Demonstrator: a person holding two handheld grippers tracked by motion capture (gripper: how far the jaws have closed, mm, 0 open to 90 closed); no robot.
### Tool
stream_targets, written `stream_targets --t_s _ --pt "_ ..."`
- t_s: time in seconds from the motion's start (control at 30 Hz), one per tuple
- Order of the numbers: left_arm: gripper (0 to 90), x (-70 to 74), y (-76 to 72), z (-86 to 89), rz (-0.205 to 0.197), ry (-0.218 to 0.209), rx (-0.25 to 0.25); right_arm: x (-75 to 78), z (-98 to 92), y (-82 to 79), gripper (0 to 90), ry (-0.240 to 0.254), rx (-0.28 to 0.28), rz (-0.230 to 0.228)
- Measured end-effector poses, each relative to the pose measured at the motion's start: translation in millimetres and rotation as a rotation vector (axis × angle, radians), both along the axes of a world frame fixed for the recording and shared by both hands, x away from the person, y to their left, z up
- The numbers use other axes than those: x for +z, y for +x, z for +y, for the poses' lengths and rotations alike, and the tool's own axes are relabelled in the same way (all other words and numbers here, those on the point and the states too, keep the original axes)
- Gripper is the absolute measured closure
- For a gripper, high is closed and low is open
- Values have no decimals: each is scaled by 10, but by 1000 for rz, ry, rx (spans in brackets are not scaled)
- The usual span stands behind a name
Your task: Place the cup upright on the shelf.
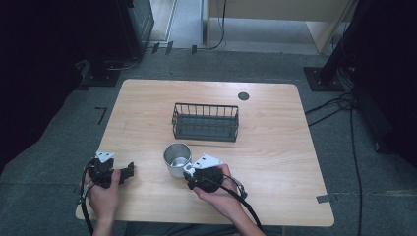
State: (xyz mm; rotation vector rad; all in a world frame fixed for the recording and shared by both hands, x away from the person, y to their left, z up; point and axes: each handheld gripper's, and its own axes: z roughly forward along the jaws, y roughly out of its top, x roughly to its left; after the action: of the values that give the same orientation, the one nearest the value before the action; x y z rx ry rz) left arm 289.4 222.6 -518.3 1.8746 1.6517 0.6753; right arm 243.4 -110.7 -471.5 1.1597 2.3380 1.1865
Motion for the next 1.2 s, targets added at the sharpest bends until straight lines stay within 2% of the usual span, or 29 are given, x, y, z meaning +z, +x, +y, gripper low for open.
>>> stream_targets --t_s 0.2,0.23,0.3,0.47,0.57,0.63,0.7,0.8,0.97,1.2 --pt "0 0 0 0 0 0 0 -25 6 28 607 -2 -5 9" --pt "0 -1 1 -1 -1 -1 1 -20 0 25 658 -12 2 2" --pt "0 -1 1 -1 -1 -1 1 -13 -25 31 691 -18 11 -3" --pt "0 0 0 0 0 0 0 -1 -106 63 688 -47 19 -11" --pt "0 0 0 0 0 0 0 1 -116 79 670 -38 27 -1" --pt "0 0 0 0 0 1 0 1 -121 97 636 -5 35 23" --pt "0 0 0 0 -1 0 0 8 -128 104 670 10 37 27" --pt "0 -1 0 0 -1 0 0 12 -125 91 704 -14 69 -2" --pt "0 0 0 -1 0 0 0 63 -140 75 720 5 73 -35" --pt "0 0 0 -1 -1 0 0 120 -189 36 721 -11 89 -73"
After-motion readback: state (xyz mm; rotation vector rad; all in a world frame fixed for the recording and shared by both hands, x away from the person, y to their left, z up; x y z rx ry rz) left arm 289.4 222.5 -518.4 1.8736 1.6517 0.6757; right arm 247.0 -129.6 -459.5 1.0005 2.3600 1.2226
